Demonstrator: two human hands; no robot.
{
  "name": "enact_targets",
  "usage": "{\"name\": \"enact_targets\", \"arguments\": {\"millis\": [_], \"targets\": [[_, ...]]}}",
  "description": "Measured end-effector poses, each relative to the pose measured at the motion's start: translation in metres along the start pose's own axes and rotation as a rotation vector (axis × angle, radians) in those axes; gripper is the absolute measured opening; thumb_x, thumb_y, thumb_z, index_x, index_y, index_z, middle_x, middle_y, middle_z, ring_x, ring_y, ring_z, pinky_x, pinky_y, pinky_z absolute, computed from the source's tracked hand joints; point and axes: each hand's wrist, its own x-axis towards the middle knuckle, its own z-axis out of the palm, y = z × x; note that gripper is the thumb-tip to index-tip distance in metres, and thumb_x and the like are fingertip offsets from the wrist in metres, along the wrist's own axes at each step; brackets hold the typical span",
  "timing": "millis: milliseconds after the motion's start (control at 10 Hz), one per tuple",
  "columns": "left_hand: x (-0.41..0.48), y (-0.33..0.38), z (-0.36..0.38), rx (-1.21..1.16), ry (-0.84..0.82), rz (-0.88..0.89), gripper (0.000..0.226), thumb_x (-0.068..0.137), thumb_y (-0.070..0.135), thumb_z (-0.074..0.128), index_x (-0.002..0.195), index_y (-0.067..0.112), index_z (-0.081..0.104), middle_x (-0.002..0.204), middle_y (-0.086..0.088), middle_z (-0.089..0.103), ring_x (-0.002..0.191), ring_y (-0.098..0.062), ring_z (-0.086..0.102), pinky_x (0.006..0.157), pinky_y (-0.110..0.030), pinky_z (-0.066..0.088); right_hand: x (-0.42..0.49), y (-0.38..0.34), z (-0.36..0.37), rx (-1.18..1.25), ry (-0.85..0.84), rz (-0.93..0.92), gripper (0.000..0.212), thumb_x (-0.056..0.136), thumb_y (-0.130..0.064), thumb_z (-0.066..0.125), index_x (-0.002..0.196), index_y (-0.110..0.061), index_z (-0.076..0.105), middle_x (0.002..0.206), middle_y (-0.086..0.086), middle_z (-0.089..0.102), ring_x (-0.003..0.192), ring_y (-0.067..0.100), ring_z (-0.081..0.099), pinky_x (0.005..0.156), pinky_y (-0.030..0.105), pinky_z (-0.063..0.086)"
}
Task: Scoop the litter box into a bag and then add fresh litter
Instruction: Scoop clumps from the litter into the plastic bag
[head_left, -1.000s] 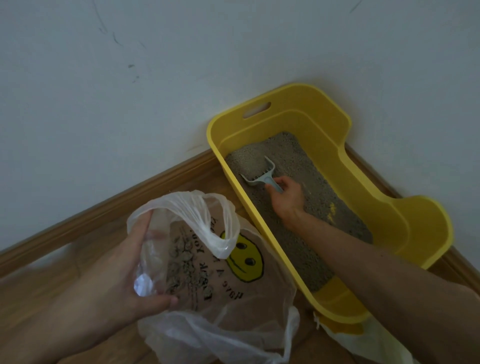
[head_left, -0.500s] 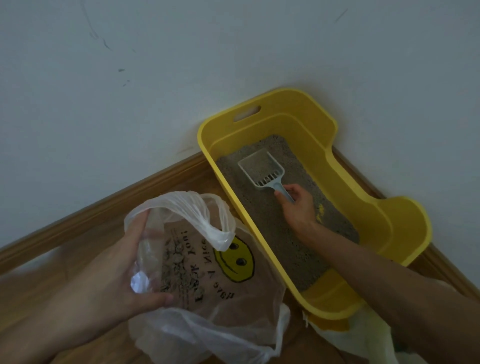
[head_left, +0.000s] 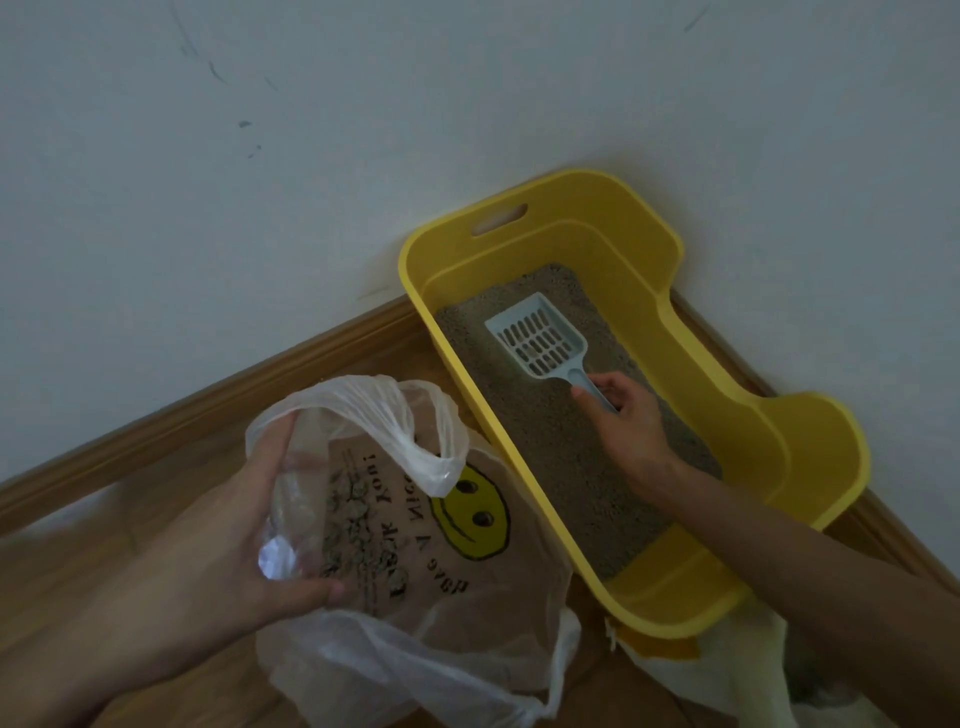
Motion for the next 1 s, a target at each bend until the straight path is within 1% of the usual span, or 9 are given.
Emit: {"name": "enact_targets", "arguments": {"millis": [100, 200, 300, 400, 600, 700, 800, 900, 1000], "targets": [[0.001, -0.009, 0.002, -0.018, 0.018, -0.013, 0.12, 0.047, 0.042, 0.093, 0.117, 0.084, 0.005, 0.129, 0.029, 0.047, 0.117, -0.006, 0.053, 0.093, -0.031, 0.046, -0.003, 0.001, -0.006, -0.029, -0.012, -0.007, 0.014, 0.094, -0.023, 0.061, 0.106, -0.016, 0.065, 0.099, -0.001, 0.067, 0.09, 0.009, 0.062, 0.072, 0.024, 0.046], [0.003, -0.003, -0.001, 0.014, 0.01, -0.04, 0.122, 0.046, 0.042, 0.092, 0.118, 0.085, 0.004, 0.132, 0.028, 0.045, 0.119, -0.004, 0.051, 0.094, -0.028, 0.044, -0.011, -0.005, -0.009, -0.071, -0.054, -0.045, 0.013, 0.094, -0.023, 0.062, 0.105, -0.017, 0.066, 0.093, -0.006, 0.067, 0.078, -0.003, 0.061, 0.065, 0.018, 0.043], [0.0, -0.005, 0.005, -0.024, 0.021, 0.022, 0.117, 0.048, 0.036, 0.091, 0.111, 0.088, 0.008, 0.133, 0.023, 0.044, 0.124, -0.006, 0.046, 0.095, -0.027, 0.039, -0.022, -0.014, -0.016, -0.068, -0.069, -0.051, 0.012, 0.094, -0.024, 0.061, 0.105, -0.019, 0.065, 0.091, -0.008, 0.067, 0.073, -0.006, 0.059, 0.061, 0.016, 0.043], [-0.001, -0.008, 0.007, -0.013, 0.003, 0.054, 0.121, 0.053, 0.032, 0.092, 0.114, 0.087, 0.002, 0.131, 0.042, 0.033, 0.123, 0.007, 0.039, 0.097, -0.024, 0.037, -0.036, -0.021, -0.025, -0.07, -0.079, -0.046, 0.013, 0.094, -0.024, 0.061, 0.105, -0.021, 0.066, 0.091, -0.006, 0.068, 0.074, -0.004, 0.06, 0.063, 0.016, 0.044], [0.001, -0.005, 0.008, -0.002, 0.011, 0.058, 0.124, 0.056, 0.025, 0.092, 0.108, 0.09, -0.001, 0.128, 0.043, 0.028, 0.117, 0.016, 0.033, 0.091, -0.014, 0.033, -0.065, -0.03, -0.04, -0.067, -0.071, -0.046, 0.011, 0.091, -0.023, 0.064, 0.101, -0.026, 0.068, 0.085, 0.0, 0.068, 0.078, 0.022, 0.062, 0.063, 0.029, 0.048], [0.002, -0.008, 0.008, 0.0, 0.031, 0.049, 0.124, 0.053, 0.027, 0.093, 0.113, 0.087, 0.003, 0.133, 0.036, 0.035, 0.121, 0.008, 0.039, 0.094, -0.02, 0.035, -0.079, -0.037, -0.049, -0.074, -0.086, -0.084, 0.012, 0.09, -0.024, 0.066, 0.098, -0.032, 0.068, 0.081, 0.001, 0.068, 0.075, 0.024, 0.062, 0.058, 0.025, 0.047], [0.006, -0.014, 0.008, 0.024, -0.017, 0.02, 0.123, 0.053, 0.037, 0.092, 0.126, 0.078, 0.003, 0.13, 0.042, 0.037, 0.12, 0.005, 0.045, 0.094, -0.024, 0.042, -0.095, -0.047, -0.06, -0.094, -0.095, -0.131, 0.015, 0.089, -0.022, 0.066, 0.097, -0.034, 0.068, 0.08, -0.002, 0.068, 0.069, 0.018, 0.061, 0.055, 0.019, 0.046], [0.009, -0.014, 0.007, 0.039, -0.031, -0.013, 0.126, 0.052, 0.042, 0.092, 0.134, 0.071, 0.001, 0.132, 0.036, 0.041, 0.12, 0.0, 0.049, 0.097, -0.032, 0.047, -0.109, -0.053, -0.07, -0.129, -0.117, -0.135, 0.014, 0.088, -0.022, 0.066, 0.098, -0.032, 0.068, 0.081, -0.008, 0.069, 0.069, 0.011, 0.062, 0.055, 0.017, 0.047], [0.009, -0.012, 0.008, 0.027, -0.013, 0.002, 0.125, 0.051, 0.044, 0.092, 0.134, 0.072, 0.002, 0.136, 0.031, 0.042, 0.123, 0.0, 0.047, 0.098, -0.032, 0.045, -0.122, -0.056, -0.08, -0.171, -0.145, -0.147, 0.014, 0.084, -0.029, 0.066, 0.094, -0.037, 0.07, 0.074, -0.004, 0.067, 0.06, 0.012, 0.058, 0.05, 0.02, 0.044]]}}
